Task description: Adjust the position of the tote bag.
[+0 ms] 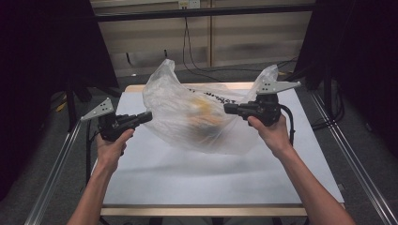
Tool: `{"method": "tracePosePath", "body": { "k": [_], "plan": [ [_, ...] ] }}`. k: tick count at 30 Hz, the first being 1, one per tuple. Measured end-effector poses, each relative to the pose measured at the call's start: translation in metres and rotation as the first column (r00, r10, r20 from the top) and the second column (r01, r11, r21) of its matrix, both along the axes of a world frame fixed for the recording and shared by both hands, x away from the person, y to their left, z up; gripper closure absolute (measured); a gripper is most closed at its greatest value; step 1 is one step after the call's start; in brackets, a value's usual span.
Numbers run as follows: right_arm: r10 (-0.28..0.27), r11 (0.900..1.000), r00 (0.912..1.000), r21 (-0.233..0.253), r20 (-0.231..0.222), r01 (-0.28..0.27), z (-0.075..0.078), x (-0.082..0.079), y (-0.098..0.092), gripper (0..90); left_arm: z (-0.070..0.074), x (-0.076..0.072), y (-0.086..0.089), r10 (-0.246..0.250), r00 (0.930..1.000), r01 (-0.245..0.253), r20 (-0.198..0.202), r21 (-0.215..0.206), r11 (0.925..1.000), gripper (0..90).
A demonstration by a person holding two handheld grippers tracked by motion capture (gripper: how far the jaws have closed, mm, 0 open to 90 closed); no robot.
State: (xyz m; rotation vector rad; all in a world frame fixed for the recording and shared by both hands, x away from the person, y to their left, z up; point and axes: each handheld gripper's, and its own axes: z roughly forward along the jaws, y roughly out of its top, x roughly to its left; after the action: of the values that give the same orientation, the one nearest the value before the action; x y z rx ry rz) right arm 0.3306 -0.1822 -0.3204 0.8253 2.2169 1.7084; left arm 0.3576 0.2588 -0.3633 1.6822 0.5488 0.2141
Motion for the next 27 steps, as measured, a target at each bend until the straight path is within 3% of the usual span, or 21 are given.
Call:
{"method": "tracePosePath", "body": {
  "k": [6,7,13,17,21,24,27],
  "plan": [
    [0.027,1.000,0.9996,-0.007,-0.006,-0.027,-0.009,-0.018,0.003,90.0,-0.009,-0.014,0.006,-0.006,0.9999,0.006,-0.011,0.009,0.9999,90.0],
    [0.035,0.999,0.9994,-0.009,-0.008,-0.035,-0.011,-0.021,0.005,90.0,-0.012,-0.020,0.007,-0.013,0.9998,0.013,-0.015,-0.008,0.9999,90.0],
    [0.049,0.999,0.9988,-0.008,-0.004,-0.049,-0.016,-0.037,0.005,90.0,-0.021,-0.033,0.011,-0.041,0.9989,0.041,-0.022,0.017,0.9990,90.0],
    [0.067,0.997,0.9975,-0.029,-0.021,-0.068,-0.030,-0.053,0.010,90.0,-0.034,-0.044,0.013,-0.054,0.9975,0.054,-0.046,0.010,0.9985,90.0],
    [0.071,0.997,0.9970,-0.038,-0.031,-0.072,-0.039,-0.059,0.011,90.0,-0.042,-0.052,0.016,-0.058,0.9967,0.059,-0.057,0.021,0.9980,88.9],
    [0.073,0.996,0.9959,-0.046,-0.054,-0.075,-0.050,-0.063,0.011,90.0,-0.039,-0.050,0.018,-0.026,0.9984,0.027,-0.051,0.011,0.9996,73.5],
    [0.073,0.996,0.9952,-0.050,-0.066,-0.076,-0.054,-0.062,0.013,90.0,-0.020,-0.043,0.014,-0.001,0.9999,0.000,-0.015,-0.016,0.9999,57.2]
  ]
}}
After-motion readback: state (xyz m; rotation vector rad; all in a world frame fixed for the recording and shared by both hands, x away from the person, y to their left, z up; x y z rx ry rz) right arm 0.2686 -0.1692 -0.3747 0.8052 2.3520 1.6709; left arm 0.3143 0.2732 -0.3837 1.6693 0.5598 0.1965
